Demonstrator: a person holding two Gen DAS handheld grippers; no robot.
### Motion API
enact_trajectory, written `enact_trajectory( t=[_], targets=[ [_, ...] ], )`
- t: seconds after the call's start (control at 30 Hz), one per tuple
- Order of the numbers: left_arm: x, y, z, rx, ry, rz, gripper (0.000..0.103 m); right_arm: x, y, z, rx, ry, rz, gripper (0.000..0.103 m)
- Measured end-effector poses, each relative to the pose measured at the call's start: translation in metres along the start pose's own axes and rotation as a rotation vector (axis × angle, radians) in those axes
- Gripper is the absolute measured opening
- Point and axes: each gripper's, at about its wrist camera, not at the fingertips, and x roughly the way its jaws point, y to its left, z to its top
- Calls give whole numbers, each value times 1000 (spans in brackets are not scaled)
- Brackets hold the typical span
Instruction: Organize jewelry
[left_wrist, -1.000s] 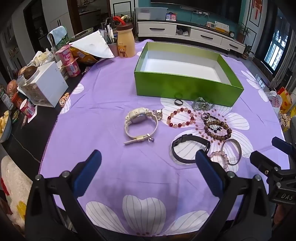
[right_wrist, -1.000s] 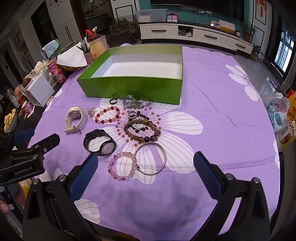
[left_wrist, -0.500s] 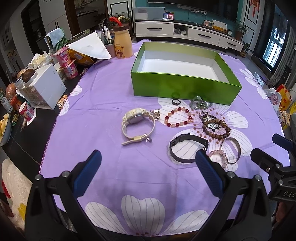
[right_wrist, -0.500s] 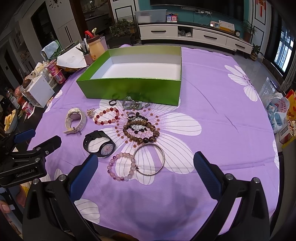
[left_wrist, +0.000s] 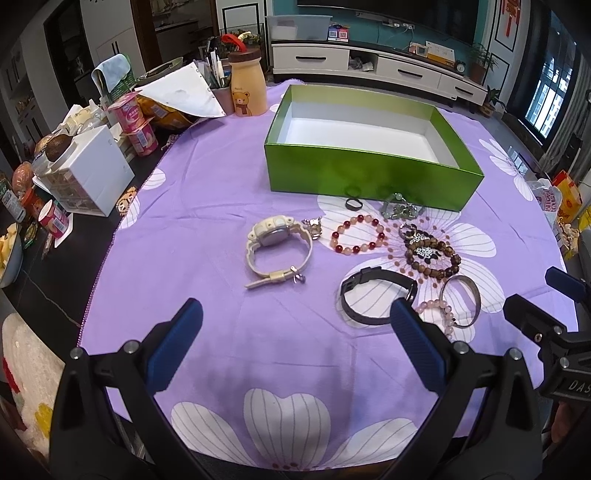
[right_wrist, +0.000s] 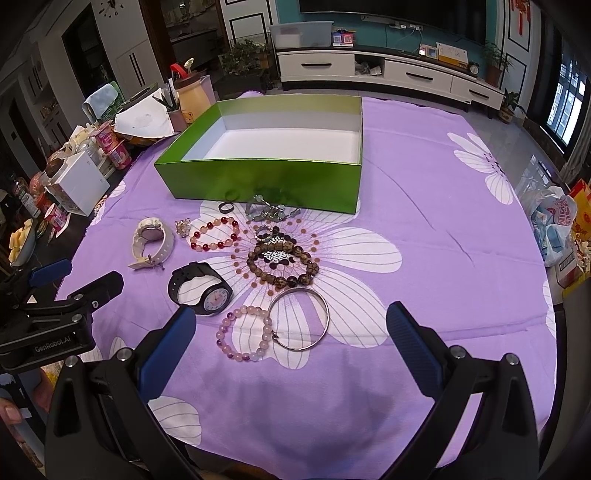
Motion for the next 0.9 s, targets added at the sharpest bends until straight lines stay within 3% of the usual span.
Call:
enact_trajectory(
  t=[0.9],
  targets=[
    [2,-2,-2,4,-2,-1,101,0,3,-2,0,-1,2,102]
  ],
)
